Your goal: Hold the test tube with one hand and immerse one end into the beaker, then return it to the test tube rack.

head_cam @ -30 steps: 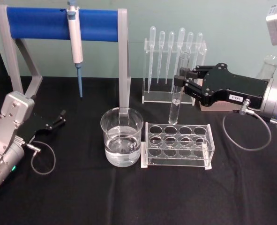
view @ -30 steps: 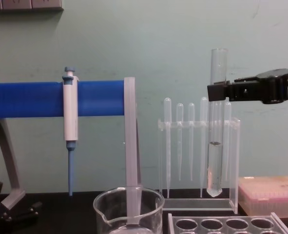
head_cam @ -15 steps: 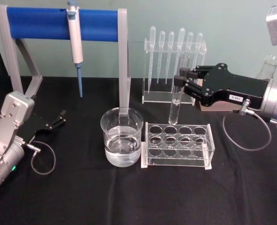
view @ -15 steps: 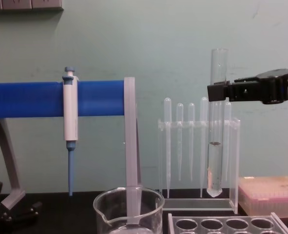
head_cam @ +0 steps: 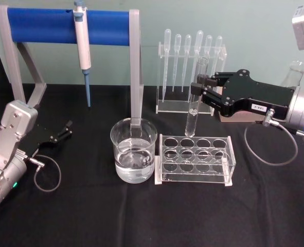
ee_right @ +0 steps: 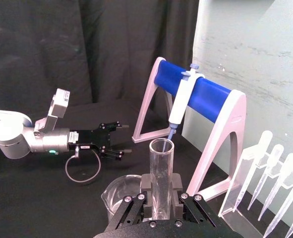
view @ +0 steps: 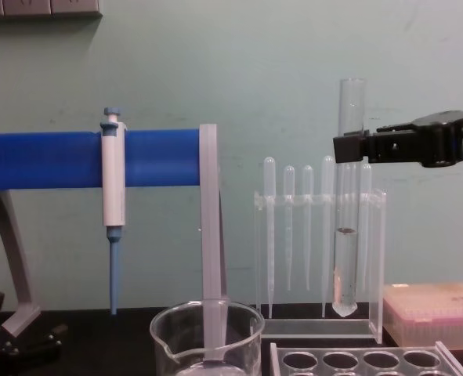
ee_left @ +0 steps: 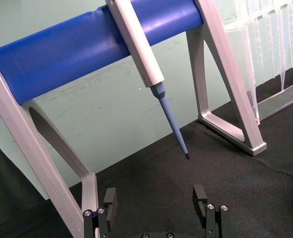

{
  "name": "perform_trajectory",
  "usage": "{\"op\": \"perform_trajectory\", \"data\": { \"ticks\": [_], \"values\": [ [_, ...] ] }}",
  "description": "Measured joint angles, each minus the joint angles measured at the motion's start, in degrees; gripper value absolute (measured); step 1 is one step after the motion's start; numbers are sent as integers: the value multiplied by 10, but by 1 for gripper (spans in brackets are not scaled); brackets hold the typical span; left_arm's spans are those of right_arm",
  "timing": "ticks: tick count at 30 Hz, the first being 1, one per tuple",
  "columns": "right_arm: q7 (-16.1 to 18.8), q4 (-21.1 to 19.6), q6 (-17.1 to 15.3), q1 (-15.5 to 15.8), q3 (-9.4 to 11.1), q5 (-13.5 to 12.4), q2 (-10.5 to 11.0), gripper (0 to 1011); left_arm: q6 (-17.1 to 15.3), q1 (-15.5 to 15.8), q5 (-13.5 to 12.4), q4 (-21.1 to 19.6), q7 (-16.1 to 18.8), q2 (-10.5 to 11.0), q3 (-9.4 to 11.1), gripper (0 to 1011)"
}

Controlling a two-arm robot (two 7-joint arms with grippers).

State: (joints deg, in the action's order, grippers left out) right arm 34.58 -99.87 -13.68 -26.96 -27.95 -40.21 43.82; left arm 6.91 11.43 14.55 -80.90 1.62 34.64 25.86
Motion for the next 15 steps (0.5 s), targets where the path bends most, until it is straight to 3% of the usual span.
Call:
{"op": "perform_trajectory", "data": {
  "ticks": [15],
  "values": [
    [0, 0, 0, 0, 0, 0, 0, 222, 0, 0, 0, 0, 0, 0, 0, 1000]
  ]
}}
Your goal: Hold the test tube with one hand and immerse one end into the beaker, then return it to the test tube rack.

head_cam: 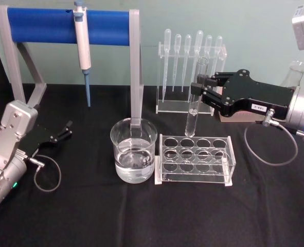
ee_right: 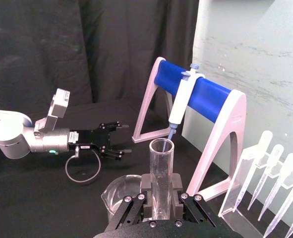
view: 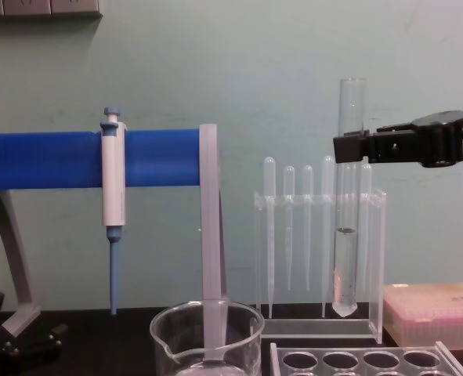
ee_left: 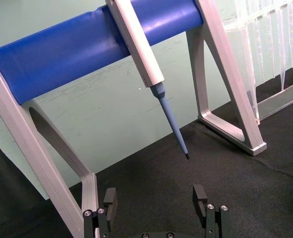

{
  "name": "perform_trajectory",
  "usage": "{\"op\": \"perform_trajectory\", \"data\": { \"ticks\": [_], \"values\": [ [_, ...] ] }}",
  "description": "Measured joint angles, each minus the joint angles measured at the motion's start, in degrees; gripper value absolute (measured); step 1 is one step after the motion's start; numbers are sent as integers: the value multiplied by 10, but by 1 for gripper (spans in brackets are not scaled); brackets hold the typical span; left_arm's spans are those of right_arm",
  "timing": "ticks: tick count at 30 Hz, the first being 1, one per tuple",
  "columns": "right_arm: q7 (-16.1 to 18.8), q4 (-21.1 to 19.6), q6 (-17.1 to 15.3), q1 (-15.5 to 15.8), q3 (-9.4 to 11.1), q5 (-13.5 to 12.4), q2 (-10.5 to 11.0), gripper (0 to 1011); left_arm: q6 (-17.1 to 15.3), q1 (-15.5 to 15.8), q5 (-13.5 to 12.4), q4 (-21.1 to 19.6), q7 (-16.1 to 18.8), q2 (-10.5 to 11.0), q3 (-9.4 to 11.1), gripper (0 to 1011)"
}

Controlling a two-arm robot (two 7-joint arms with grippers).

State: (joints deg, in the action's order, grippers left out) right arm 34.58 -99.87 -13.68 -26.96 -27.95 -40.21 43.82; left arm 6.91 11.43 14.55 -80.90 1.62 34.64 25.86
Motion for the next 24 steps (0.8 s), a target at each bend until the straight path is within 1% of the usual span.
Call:
{"op": "perform_trajectory", "data": {
  "ticks": [24],
  "values": [
    [0, 0, 0, 0, 0, 0, 0, 222, 0, 0, 0, 0, 0, 0, 0, 1000]
  ]
}}
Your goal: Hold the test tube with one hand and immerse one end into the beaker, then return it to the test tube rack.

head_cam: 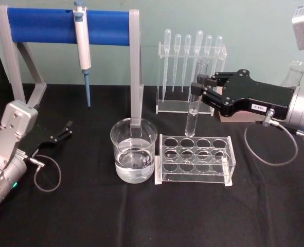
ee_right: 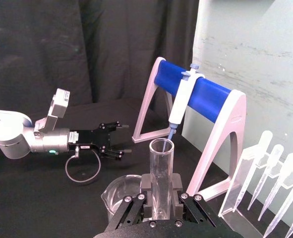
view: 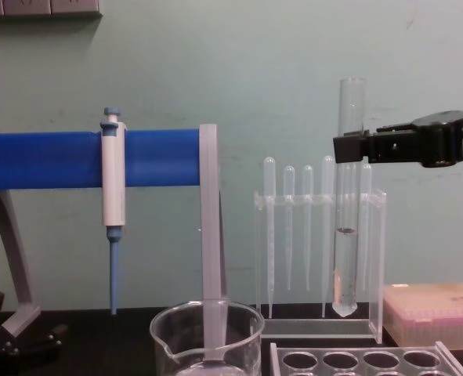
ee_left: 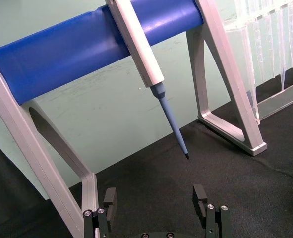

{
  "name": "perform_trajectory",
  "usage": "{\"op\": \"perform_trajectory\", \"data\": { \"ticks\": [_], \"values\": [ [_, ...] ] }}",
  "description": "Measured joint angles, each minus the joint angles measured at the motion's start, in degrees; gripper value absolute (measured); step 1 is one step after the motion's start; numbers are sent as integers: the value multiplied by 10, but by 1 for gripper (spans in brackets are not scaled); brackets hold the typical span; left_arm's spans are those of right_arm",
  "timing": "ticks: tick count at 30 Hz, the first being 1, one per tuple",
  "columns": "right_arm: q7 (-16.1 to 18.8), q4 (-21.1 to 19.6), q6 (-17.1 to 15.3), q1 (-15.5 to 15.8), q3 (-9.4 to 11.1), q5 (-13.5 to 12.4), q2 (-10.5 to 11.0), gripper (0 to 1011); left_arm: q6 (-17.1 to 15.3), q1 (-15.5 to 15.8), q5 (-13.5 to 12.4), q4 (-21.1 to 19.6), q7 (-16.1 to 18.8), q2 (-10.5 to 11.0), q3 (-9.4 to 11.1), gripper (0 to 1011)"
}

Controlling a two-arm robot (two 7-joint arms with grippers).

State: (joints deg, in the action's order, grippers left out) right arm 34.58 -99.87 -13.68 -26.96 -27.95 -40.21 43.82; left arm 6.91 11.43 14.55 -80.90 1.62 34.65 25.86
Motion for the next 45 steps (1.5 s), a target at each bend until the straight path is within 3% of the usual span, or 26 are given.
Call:
{"op": "perform_trajectory", "data": {
  "ticks": [45],
  "values": [
    [0, 0, 0, 0, 0, 0, 0, 222, 0, 0, 0, 0, 0, 0, 0, 1000]
  ]
}}
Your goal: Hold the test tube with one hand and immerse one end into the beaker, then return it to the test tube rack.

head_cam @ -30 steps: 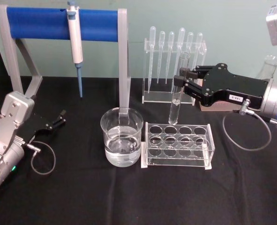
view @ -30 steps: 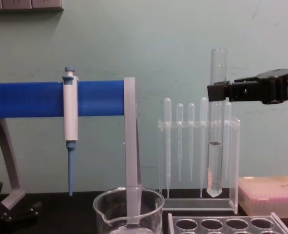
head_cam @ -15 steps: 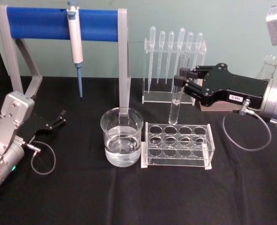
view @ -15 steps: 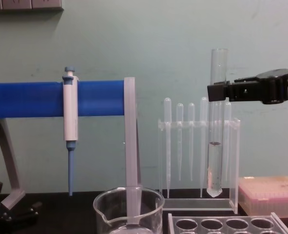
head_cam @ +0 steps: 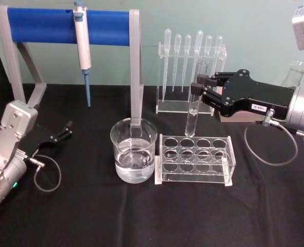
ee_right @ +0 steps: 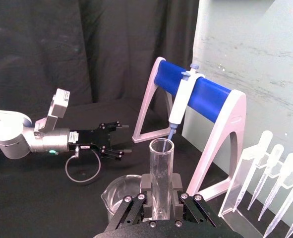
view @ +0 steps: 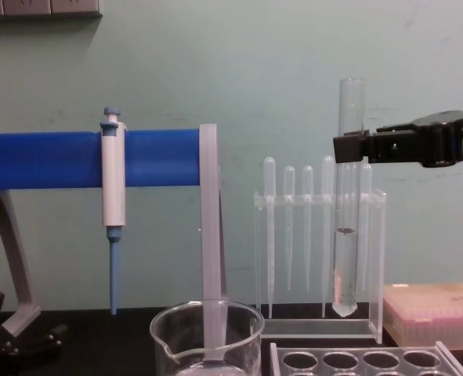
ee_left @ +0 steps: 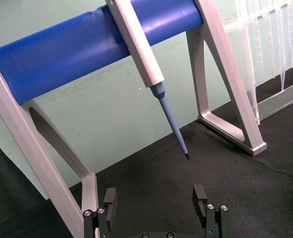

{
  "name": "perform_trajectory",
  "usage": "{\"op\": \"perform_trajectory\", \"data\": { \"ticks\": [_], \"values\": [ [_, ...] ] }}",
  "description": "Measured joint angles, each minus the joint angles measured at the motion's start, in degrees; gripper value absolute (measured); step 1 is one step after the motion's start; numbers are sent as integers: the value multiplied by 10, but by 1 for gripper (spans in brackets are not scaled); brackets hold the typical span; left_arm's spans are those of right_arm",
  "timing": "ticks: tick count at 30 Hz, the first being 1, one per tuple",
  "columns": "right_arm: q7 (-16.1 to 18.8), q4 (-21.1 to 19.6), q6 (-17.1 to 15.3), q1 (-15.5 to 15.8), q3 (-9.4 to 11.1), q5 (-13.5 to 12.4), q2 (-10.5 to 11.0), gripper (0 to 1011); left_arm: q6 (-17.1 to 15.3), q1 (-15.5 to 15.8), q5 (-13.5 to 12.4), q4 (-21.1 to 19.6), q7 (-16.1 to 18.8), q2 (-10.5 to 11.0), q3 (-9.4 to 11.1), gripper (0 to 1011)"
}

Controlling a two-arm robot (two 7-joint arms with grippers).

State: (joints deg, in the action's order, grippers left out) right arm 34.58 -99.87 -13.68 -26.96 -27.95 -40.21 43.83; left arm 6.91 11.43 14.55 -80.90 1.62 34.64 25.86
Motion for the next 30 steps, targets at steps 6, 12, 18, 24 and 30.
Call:
{"op": "perform_trajectory", "data": {
  "ticks": [6, 12, 18, 24, 30],
  "values": [
    [0, 0, 0, 0, 0, 0, 0, 222, 0, 0, 0, 0, 0, 0, 0, 1000],
    [0, 0, 0, 0, 0, 0, 0, 222, 0, 0, 0, 0, 0, 0, 0, 1000],
    [0, 0, 0, 0, 0, 0, 0, 222, 0, 0, 0, 0, 0, 0, 0, 1000],
    [0, 0, 0, 0, 0, 0, 0, 222, 0, 0, 0, 0, 0, 0, 0, 1000],
    [0, 0, 0, 0, 0, 0, 0, 222, 0, 0, 0, 0, 0, 0, 0, 1000]
  ]
}}
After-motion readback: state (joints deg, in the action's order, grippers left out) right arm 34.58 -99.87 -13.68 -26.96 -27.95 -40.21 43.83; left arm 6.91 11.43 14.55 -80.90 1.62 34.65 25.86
